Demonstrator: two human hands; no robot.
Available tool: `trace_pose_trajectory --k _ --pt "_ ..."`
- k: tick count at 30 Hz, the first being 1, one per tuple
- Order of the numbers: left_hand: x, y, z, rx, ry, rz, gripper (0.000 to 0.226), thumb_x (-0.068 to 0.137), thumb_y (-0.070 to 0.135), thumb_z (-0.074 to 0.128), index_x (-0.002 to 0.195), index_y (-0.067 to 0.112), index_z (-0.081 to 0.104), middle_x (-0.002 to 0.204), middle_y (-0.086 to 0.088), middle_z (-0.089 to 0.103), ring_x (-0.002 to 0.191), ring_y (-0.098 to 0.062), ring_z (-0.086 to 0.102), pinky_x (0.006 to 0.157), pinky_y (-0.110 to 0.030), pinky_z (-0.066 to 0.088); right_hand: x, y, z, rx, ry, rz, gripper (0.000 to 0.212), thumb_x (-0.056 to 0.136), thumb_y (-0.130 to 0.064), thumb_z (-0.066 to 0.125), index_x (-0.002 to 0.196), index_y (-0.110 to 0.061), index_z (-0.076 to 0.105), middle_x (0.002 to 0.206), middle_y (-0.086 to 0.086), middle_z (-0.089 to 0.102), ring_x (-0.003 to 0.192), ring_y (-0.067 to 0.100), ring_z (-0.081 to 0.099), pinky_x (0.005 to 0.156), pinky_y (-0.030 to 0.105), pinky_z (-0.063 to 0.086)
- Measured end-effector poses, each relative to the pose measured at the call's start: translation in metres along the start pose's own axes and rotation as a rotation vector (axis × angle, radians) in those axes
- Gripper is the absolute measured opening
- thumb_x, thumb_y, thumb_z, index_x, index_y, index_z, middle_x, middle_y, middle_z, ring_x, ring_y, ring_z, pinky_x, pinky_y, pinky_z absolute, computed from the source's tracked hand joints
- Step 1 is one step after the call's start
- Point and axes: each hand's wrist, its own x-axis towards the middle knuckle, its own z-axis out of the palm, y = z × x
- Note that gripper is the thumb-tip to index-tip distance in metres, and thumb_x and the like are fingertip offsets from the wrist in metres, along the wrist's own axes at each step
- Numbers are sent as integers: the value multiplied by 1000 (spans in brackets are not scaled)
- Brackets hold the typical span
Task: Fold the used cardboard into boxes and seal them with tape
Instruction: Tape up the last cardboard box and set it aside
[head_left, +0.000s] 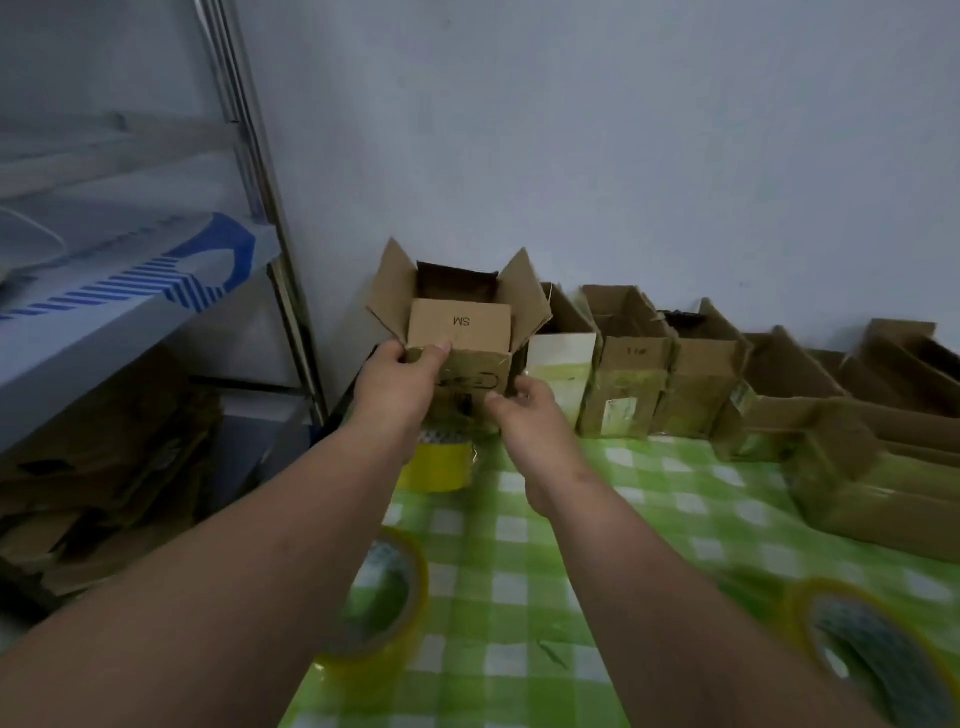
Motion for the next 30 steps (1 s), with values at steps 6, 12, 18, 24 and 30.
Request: trace_pose_trajectory --k 6,12,18,24,30 --pt "22 5 14 47 -29 -34 24 93 44 62 104 24 55 88 10 56 81 -13 54 81 -38 47 7 2 -5 45 -39 -33 45 100 -14 54 143 -18 43 110 -14 56 89 0 51 83 21 38" --pt "28 -9 13 17 -67 -124 25 95 42 60 111 24 52 99 6 55 84 -13 50 81 -39 43 8 15 -4 17 0 -32 36 98 -11 56 125 -33 48 119 -12 55 95 3 51 73 11 39" --pt "36 -24 12 -139 -49 -212 46 94 35 64 135 24 47 128 0 56 118 -25 53 101 -53 46 16 30 -15 -73 405 44 64 88 -12 64 144 -18 32 144 5 27 120 26 44 91 32 41" --pt "46 -30 20 -128 -6 -149 48 96 38 60 138 22 46 130 1 54 115 -23 53 101 -48 46 25 30 -28 -31 253 101 79 92 -13 62 156 -26 16 158 0 17 135 27 36 89 30 35" --pt "56 -35 21 -109 -14 -135 36 98 40 56 129 25 49 125 2 55 113 -22 53 100 -47 47 27 28 -24 -62 183 100 82 93 -19 64 156 -30 14 160 -6 6 141 28 29 106 37 36"
